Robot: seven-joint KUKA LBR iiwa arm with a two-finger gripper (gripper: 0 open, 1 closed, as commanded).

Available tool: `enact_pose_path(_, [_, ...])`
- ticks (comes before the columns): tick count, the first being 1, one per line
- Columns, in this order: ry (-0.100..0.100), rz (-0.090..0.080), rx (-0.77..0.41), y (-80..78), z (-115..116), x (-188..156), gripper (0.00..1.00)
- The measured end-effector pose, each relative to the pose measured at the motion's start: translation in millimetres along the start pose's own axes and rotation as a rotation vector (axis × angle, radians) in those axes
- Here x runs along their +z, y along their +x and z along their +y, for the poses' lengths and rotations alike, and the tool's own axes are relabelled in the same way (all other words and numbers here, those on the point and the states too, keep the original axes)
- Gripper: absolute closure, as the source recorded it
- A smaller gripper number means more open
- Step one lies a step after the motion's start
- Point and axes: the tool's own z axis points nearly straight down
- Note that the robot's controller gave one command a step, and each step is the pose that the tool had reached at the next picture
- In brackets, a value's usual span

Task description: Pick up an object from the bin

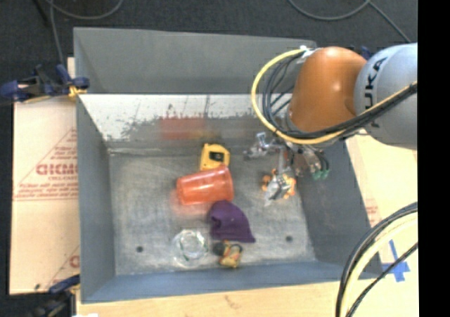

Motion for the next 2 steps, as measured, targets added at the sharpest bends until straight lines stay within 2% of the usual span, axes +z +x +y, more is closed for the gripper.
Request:
enact_pose_path(1, [0.000, 0.000, 0.025, -6.1, 3.3, -2.3, 0.00])
enact_pose_path(2, [0.001, 0.002, 0.002, 1.8, 9.0, 4.9, 0.00])
